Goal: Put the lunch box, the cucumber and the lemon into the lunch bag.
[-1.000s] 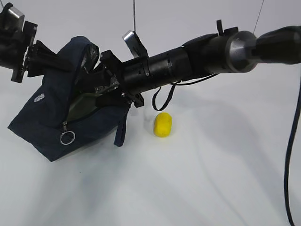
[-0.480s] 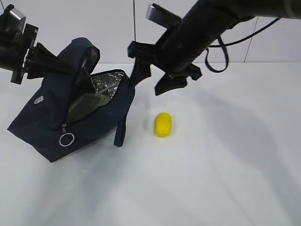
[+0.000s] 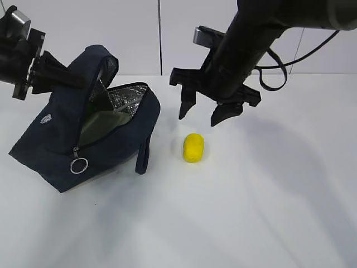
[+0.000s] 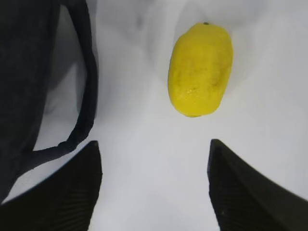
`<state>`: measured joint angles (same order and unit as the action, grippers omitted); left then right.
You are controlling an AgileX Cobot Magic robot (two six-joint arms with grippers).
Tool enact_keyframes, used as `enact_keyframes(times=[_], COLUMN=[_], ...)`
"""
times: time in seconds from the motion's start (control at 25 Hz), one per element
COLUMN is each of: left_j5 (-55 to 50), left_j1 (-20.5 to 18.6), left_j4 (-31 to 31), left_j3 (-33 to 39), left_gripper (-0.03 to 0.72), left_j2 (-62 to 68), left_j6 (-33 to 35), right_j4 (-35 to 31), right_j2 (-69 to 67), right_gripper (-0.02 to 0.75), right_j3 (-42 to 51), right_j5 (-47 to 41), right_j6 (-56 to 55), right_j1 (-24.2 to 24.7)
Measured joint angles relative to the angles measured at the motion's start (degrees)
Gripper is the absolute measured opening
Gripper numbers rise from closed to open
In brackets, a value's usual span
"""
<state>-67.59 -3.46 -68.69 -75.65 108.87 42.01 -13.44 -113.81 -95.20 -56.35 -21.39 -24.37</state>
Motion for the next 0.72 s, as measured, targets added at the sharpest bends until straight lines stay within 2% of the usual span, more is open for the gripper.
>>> enact_keyframes(times=[0.28,0.72], left_j5=[-0.1,-0.3], left_j1=[0.1,0.1], left_j4=[2.2,3.5], left_j3=[0.0,0.0], left_gripper=[0.0,0.0], left_j2=[0.0,0.0], left_j6=[0.0,0.0], right_j4=[-0.4,3.5], right_j2=[-6.2,-7.6], right_gripper=[0.53,0.53], right_j3=[0.0,0.0], right_j5=[2.7,11.2], right_j6=[-0.4,-0.7], right_j1=[-1.2,-1.2])
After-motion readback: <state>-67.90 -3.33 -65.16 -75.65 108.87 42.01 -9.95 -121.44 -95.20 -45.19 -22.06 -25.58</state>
